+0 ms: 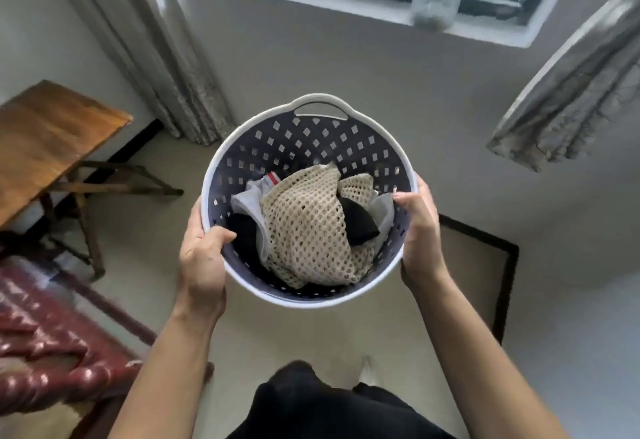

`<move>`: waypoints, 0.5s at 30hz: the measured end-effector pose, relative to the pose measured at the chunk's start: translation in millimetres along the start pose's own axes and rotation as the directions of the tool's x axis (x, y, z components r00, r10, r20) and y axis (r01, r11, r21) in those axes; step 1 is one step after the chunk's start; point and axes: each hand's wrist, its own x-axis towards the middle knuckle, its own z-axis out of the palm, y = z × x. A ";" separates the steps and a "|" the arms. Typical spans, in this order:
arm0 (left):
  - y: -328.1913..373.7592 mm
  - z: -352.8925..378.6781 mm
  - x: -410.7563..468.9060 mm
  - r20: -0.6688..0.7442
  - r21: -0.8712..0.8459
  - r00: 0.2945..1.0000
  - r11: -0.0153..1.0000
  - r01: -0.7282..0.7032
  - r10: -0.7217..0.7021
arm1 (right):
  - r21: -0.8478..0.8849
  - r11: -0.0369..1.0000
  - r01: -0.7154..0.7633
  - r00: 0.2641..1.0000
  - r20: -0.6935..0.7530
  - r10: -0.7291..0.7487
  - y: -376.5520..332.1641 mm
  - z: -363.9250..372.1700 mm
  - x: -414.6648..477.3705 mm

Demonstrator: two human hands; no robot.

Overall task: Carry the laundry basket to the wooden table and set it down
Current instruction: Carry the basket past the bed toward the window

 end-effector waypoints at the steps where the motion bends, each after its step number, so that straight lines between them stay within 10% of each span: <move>1: 1.6 1.8 7.6 -0.026 -0.008 1.000 1.000 -0.010 0.010 | -0.008 1.000 -0.005 0.999 0.034 0.005 -1.4 7.9 15.6; 15: 13.2 -14.3 273.6 -0.406 -0.039 0.914 0.999 -0.026 0.008 | -0.177 0.984 -0.018 0.910 0.405 0.089 31.2 223.7 313.7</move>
